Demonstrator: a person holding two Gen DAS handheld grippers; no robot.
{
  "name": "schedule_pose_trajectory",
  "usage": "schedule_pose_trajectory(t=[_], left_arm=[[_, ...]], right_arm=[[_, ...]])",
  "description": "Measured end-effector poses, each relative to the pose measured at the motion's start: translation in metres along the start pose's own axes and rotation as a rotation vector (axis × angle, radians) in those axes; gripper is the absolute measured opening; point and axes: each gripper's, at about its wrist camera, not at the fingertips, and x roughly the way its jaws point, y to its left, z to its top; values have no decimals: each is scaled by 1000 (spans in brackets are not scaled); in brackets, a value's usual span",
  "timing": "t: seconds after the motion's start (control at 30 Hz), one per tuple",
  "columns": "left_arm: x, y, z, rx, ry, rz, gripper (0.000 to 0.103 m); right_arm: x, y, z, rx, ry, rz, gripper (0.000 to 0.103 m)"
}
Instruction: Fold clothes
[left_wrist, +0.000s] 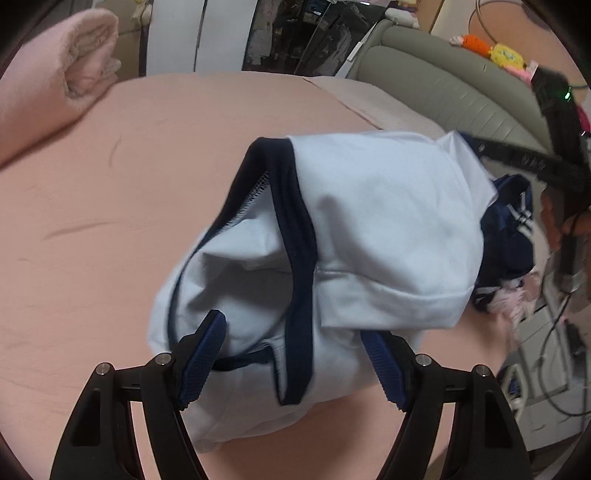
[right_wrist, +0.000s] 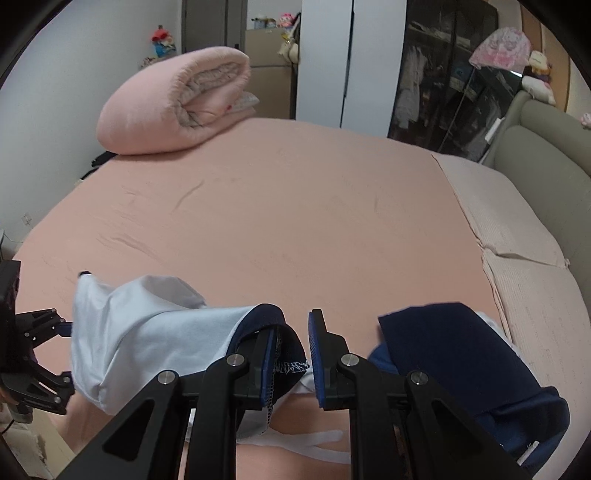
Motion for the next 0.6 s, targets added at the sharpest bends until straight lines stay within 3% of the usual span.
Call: schedule_pose_trajectory(t=[0.1, 0.17, 0.4, 0.43, 0.5, 0.53, 0.6], left_arm=[[2, -10, 0, 29, -7, 4, 55], [1, -21, -5, 55, -7, 20, 36], [1, -31, -6, 101, -7, 33, 15], [1, -29, -5, 103, -6, 29, 14], [1, -27, -2, 106, -4, 22, 13], [1, -26, -1, 108, -3, 19, 13], [1, -23, 1, 112, -1, 12, 13]], right_arm=[[7, -2, -4, 4, 29, -15, 15], [11, -2, -8, -6, 53, -27, 16], [27, 4, -21, -10, 171, -29, 17], [29, 3, -21, -6, 186, -32, 24], [33, 1, -22, 3, 219, -40, 50], [34, -1, -22, 9, 226, -43, 68], [33, -6, -21, 21, 222, -49, 73]])
